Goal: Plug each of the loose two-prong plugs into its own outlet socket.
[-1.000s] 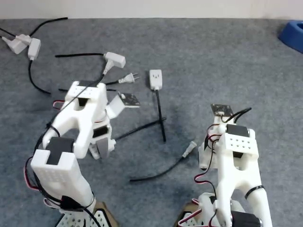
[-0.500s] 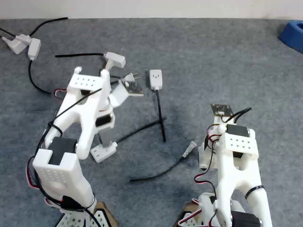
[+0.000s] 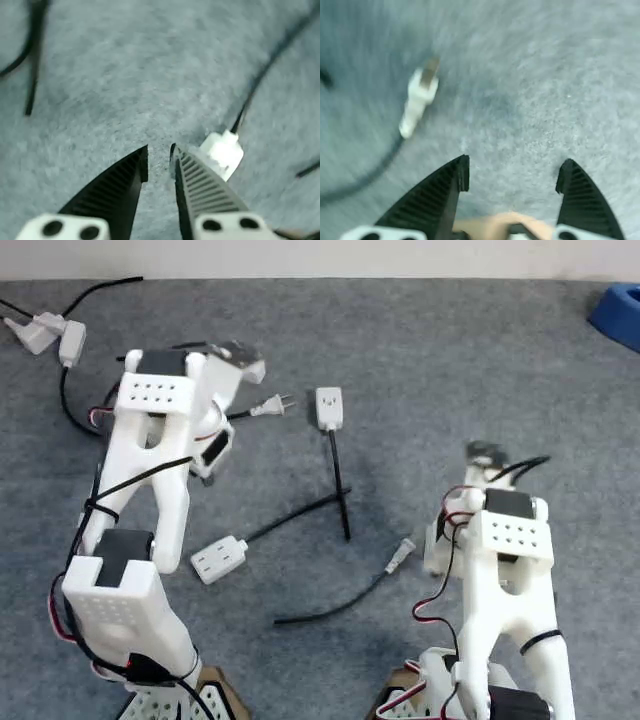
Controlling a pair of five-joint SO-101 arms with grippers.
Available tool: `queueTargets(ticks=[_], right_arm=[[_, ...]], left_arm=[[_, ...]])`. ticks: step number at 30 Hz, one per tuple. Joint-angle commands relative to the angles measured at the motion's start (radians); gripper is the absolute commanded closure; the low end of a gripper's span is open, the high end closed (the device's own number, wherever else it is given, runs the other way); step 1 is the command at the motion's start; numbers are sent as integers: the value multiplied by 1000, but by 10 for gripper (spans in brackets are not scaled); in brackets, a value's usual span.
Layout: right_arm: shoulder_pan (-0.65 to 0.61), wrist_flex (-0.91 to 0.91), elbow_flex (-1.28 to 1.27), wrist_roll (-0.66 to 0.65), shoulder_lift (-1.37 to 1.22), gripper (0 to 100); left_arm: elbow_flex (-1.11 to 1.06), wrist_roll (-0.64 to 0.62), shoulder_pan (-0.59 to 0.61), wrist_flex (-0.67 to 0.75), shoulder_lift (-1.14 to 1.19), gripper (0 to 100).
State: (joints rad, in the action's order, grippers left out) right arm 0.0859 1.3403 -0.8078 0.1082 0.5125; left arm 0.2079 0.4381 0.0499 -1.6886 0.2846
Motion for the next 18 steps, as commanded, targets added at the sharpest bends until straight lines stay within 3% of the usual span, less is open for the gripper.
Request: queueTargets(ticks=[1, 4, 10, 14, 18], right_arm=[[-105, -24, 58, 267, 16, 717], [-268, -38, 22, 407, 18, 717], [-446, -99, 5, 430, 18, 717], [-461, -189, -38, 437, 18, 717], [-390, -369, -154, 617, 18, 717]], left_arm=[[42, -129, 10, -15, -5, 829], [61, -187, 19, -15, -8, 795], [160, -196, 61, -15, -7, 793], [171, -196, 93, -15, -5, 793], [171, -195, 105, -12, -1, 793]])
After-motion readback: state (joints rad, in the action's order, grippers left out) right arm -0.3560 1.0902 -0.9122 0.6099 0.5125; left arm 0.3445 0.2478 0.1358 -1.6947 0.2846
